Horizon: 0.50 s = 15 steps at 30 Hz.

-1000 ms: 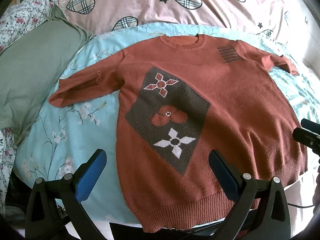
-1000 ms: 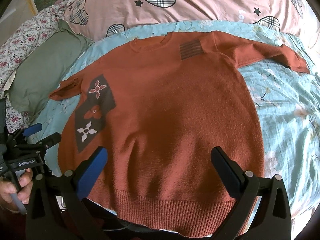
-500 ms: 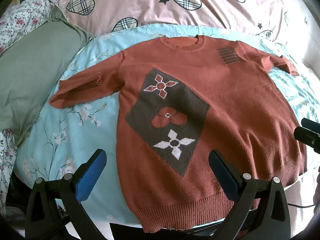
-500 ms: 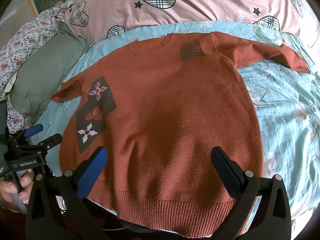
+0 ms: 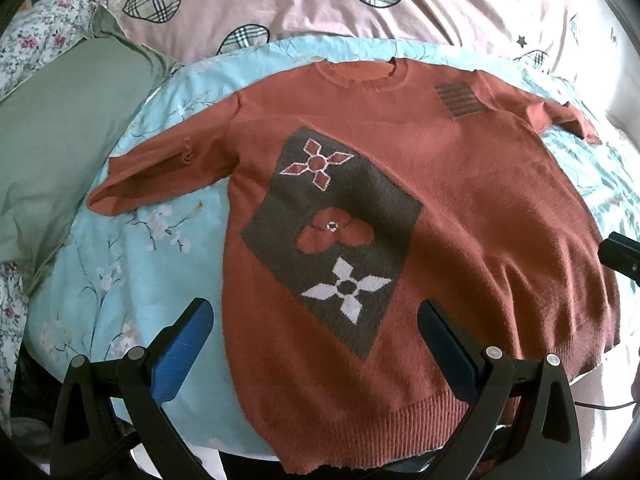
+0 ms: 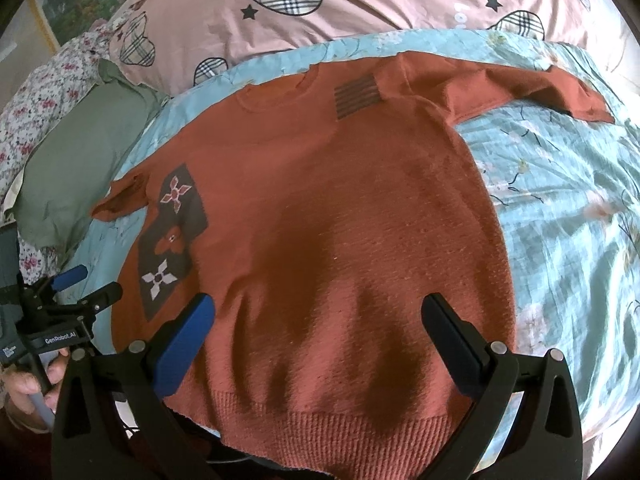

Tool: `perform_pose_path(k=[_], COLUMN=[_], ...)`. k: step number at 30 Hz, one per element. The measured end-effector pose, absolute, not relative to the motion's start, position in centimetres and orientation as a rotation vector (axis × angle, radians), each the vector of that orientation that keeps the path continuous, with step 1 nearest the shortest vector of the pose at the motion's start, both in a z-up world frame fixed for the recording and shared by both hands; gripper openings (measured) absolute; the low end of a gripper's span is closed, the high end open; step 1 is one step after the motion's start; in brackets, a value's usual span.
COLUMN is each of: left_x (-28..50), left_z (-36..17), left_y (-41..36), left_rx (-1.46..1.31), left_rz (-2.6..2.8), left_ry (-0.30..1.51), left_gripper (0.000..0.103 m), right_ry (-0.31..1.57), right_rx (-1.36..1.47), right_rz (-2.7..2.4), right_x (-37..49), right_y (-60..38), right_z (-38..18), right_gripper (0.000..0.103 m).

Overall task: Fold small clothes
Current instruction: 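Grasp the sweater sleeve cuff with the right tool and lift it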

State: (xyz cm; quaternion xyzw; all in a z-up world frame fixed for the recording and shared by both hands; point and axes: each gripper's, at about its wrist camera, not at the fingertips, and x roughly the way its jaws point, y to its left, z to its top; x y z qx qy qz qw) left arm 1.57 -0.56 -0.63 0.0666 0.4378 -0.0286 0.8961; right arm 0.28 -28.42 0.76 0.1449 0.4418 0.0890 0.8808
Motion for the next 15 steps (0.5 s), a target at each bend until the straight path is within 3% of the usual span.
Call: perform_pose_path(k=[10, 15], left_x=[2.7, 3.9], left_z=[-1.4, -1.1], left_y=[-2.1, -2.1], left_rx=[0.155, 0.153], left_rz=[-0.082, -0.095], left_ry=[0.933, 0.931], left_gripper=[0.102, 0.102], right_ry=[0.949, 0.866], right_rx=[0.366, 0.431], right_rz=[0.174, 0.069], right_x=[1.2, 3.0], right_y=[-31.0, -38.1], right_z=[-0.1, 0.7], right_gripper=[0.103, 0.101])
